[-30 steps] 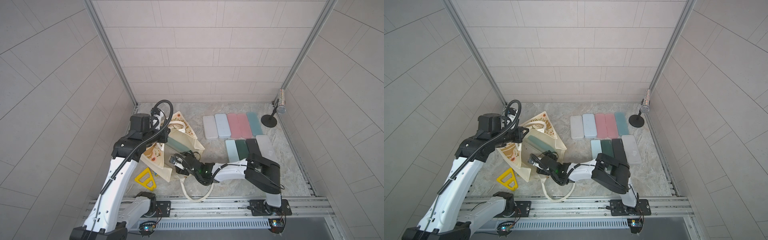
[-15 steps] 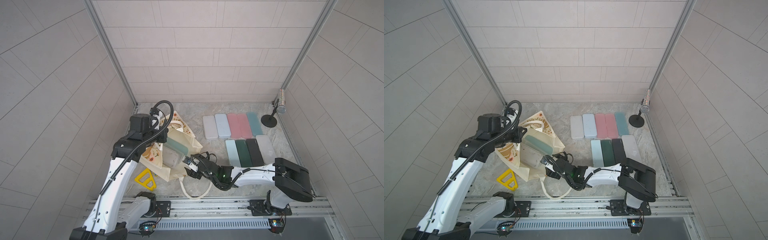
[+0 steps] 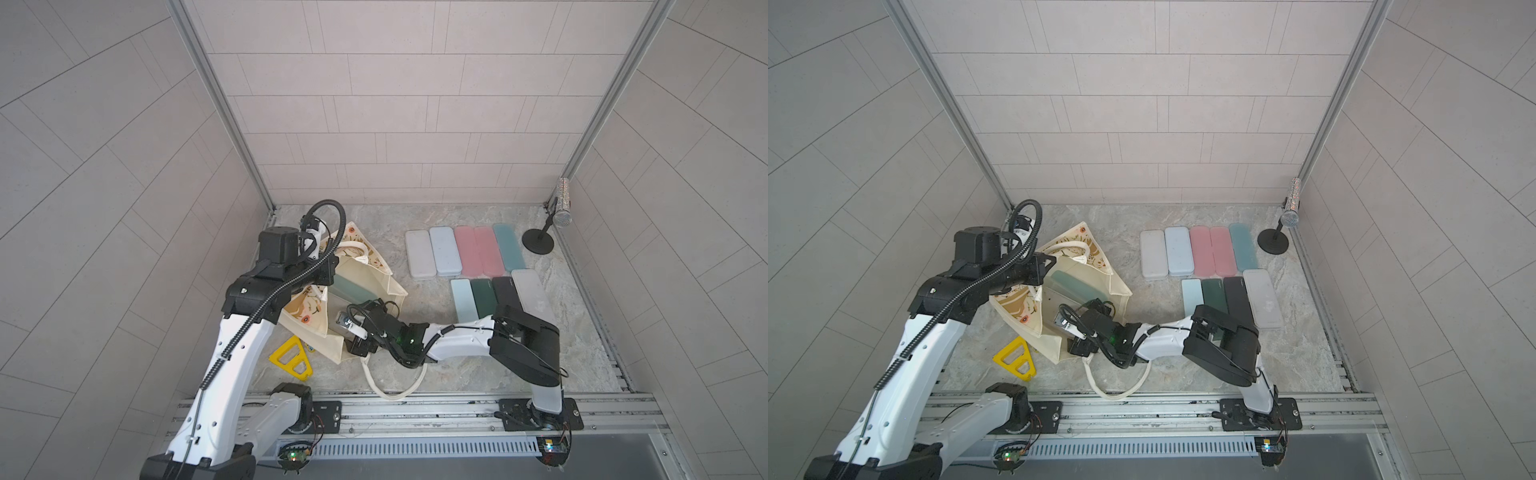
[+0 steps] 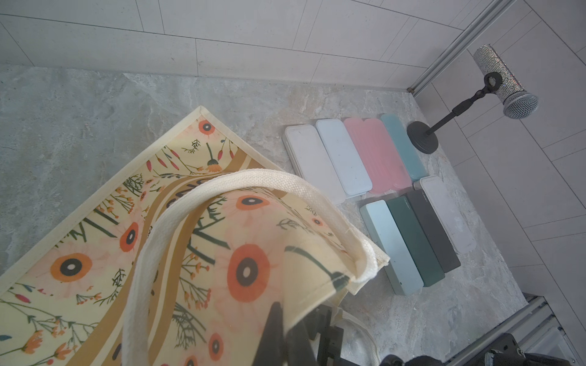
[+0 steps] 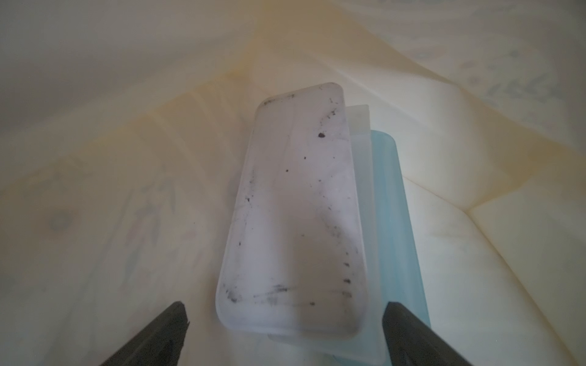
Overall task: Take out the pencil case from the canvas bag
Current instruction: Pick up the pencil case from the canvas bag.
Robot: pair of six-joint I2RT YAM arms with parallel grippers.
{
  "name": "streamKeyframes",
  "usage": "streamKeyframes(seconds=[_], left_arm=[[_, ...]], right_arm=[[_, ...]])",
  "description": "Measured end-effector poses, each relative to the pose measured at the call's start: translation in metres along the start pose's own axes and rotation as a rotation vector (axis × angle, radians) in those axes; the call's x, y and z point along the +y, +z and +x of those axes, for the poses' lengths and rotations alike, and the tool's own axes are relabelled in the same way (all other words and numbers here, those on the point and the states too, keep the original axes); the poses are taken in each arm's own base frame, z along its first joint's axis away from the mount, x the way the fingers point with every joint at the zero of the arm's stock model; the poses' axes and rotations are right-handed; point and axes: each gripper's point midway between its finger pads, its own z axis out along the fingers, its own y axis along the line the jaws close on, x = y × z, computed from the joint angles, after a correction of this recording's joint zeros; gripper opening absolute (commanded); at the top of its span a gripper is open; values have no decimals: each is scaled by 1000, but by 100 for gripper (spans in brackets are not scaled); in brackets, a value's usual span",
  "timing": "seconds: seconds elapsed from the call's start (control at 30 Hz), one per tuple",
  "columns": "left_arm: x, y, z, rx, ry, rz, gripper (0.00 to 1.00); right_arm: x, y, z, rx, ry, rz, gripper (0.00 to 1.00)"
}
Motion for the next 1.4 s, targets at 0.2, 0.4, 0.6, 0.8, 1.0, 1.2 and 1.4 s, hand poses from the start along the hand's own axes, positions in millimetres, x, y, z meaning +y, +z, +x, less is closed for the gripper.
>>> streamKeyframes(seconds=[0.2, 0.4, 0.6, 0.8, 1.0, 1.2, 1.4], left_arm=[[0, 0, 1, 3, -1, 1, 0], [0, 0, 2, 8, -3, 2, 0], [-1, 0, 2, 8, -3, 4, 0], [-1, 0, 2, 8, -3, 4, 0], [-1, 0, 2, 8, -3, 5, 0], [-1, 0, 2, 8, -3, 6, 0], [-1, 0, 2, 8, -3, 6, 0]], right_arm=[[10, 27, 7, 47, -74, -27, 100], [7, 38, 18, 89, -104, 10, 99], [-3, 38, 22, 112, -113, 70, 88], [-3, 37, 23, 106, -107, 75, 81], [-2, 32, 25, 91, -92, 72, 79], [-3, 17, 28, 91, -70, 60, 79], [-6, 5, 27, 80, -60, 61, 78]])
